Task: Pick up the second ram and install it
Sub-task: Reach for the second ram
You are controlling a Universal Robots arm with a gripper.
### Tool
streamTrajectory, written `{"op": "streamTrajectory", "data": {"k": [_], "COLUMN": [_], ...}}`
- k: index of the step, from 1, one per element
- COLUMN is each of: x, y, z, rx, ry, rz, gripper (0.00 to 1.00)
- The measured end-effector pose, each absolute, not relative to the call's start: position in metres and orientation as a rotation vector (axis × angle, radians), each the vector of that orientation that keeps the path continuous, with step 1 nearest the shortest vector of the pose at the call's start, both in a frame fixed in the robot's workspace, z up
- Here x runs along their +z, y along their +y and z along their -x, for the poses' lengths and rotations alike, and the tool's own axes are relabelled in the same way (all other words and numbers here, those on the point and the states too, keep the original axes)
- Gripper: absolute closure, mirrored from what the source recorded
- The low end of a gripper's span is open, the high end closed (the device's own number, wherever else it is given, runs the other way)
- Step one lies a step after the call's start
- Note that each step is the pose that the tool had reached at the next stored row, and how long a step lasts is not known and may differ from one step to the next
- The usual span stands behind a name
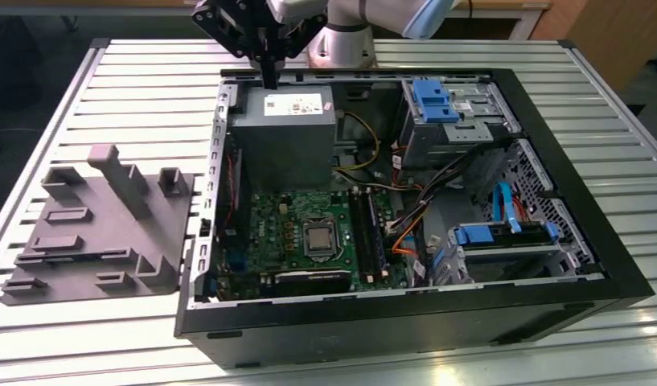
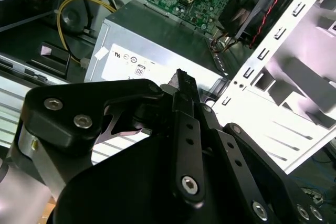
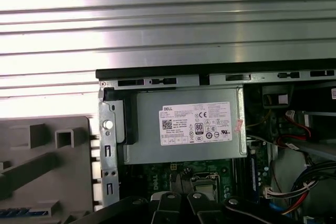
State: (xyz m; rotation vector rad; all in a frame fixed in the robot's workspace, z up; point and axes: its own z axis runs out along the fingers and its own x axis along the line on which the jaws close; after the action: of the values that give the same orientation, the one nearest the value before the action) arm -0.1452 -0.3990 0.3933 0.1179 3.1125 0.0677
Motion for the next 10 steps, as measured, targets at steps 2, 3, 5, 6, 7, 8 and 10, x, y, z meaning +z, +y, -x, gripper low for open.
{"op": "streamTrajectory", "data": {"k": [2,3,5,6,7,8,10], "x": [0.3933,0.3933,0.3933,0.3933,0.3933,0.3933,0.3933], "y": [-0.3989,-0.3989,-0.3989,-0.3989,-0.3989,-0.3989,-0.3989], "z": [0.1464,0.1471,0.1485,0.1492,0.1499,0.1506,0.1522], "rx": [0.068,0.068,0.068,0.068,0.068,0.068,0.069], "ry": [3.112,3.113,3.112,3.113,3.113,3.113,3.112], "rz": [-0.118,-0.118,-0.118,-0.118,-0.118,-0.118,-0.118], "gripper": [0.89,0.89,0.89,0.89,0.89,0.89,0.89]}}
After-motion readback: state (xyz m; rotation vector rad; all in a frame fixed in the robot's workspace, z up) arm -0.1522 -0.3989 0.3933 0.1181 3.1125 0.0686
